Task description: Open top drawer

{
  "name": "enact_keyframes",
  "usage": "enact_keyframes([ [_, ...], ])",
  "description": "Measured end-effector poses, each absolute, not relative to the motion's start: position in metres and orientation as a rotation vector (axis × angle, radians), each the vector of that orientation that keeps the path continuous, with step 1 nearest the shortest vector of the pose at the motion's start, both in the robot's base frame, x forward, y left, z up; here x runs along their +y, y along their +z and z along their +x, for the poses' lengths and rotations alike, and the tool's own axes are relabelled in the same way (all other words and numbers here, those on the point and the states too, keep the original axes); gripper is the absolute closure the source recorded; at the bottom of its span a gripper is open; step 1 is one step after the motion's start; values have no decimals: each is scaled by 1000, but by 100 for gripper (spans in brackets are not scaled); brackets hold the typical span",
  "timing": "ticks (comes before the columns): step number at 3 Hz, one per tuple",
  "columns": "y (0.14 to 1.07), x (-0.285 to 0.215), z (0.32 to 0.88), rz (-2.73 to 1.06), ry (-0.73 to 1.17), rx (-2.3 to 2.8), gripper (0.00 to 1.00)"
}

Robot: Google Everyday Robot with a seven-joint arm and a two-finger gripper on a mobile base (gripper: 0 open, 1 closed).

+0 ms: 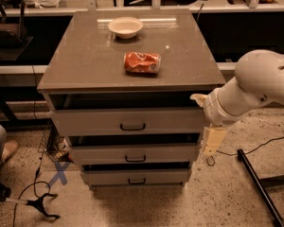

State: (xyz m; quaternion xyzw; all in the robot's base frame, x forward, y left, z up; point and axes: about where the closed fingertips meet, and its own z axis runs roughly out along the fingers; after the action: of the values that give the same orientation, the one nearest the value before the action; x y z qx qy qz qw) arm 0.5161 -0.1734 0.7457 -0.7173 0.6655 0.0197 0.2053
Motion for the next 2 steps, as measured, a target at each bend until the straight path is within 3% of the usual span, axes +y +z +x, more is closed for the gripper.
enact_keyframes([
  [2, 713, -134, 549, -2012, 26, 1870, 0],
])
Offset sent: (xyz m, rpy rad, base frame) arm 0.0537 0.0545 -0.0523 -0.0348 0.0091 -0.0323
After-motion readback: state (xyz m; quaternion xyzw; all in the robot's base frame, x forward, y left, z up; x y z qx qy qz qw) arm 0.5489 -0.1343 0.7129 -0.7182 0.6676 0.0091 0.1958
